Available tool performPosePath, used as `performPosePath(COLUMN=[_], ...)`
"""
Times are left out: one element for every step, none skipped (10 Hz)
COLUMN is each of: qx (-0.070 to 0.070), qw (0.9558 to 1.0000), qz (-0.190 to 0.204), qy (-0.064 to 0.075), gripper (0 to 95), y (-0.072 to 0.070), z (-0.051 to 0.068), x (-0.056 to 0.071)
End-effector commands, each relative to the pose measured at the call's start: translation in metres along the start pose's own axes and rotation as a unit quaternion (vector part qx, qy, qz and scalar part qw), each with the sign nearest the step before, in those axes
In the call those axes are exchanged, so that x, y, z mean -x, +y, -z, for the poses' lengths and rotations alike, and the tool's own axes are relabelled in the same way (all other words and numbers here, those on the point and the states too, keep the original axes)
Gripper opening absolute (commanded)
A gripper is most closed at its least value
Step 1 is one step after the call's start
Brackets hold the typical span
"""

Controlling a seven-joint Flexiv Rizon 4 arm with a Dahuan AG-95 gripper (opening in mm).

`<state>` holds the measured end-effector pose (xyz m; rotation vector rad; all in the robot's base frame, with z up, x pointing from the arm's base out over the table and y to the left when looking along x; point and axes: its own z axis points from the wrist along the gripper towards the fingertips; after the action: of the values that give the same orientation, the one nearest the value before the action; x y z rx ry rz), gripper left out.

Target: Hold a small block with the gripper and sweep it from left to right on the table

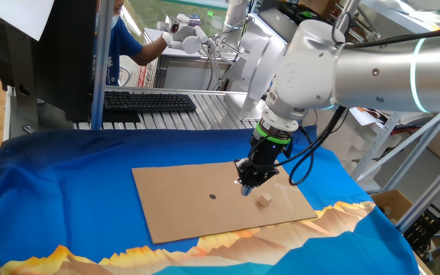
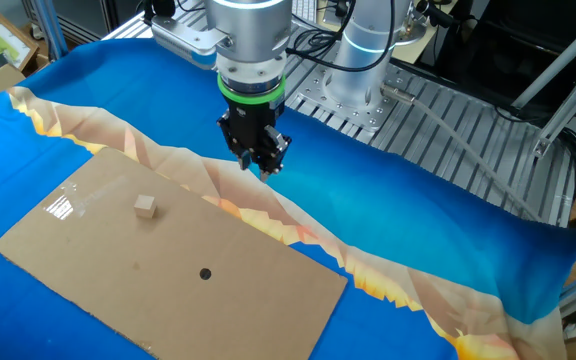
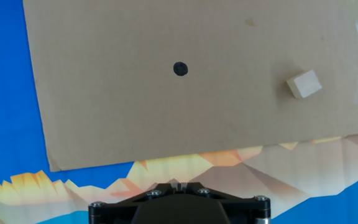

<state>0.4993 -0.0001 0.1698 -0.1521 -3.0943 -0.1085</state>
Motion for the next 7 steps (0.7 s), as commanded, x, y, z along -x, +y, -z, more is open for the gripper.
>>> performPosePath(qx=[-0.001, -0.001, -0.001, -0.002, -0.003, -0.005, -0.005], qw=[1.0, 1.0, 1.0, 0.9999, 0.9999, 0.9998, 0.9998], qz=[0.004, 0.007, 0.009, 0.011, 0.013, 0.013, 0.014], qy=[-0.001, -0.001, -0.004, -0.006, -0.011, -0.014, -0.016], gripper=[0.0, 0.0, 0.0, 0.0, 0.0, 0.0, 0.0], y=[0.0002, 0.0001, -0.0004, -0.0004, -0.0002, 0.0003, 0.0007], z=[0.0002, 0.0001, -0.0001, -0.0004, -0.001, -0.0026, -0.0049], x=[0.0007, 0.0007, 0.0009, 0.001, 0.0012, 0.0019, 0.0028])
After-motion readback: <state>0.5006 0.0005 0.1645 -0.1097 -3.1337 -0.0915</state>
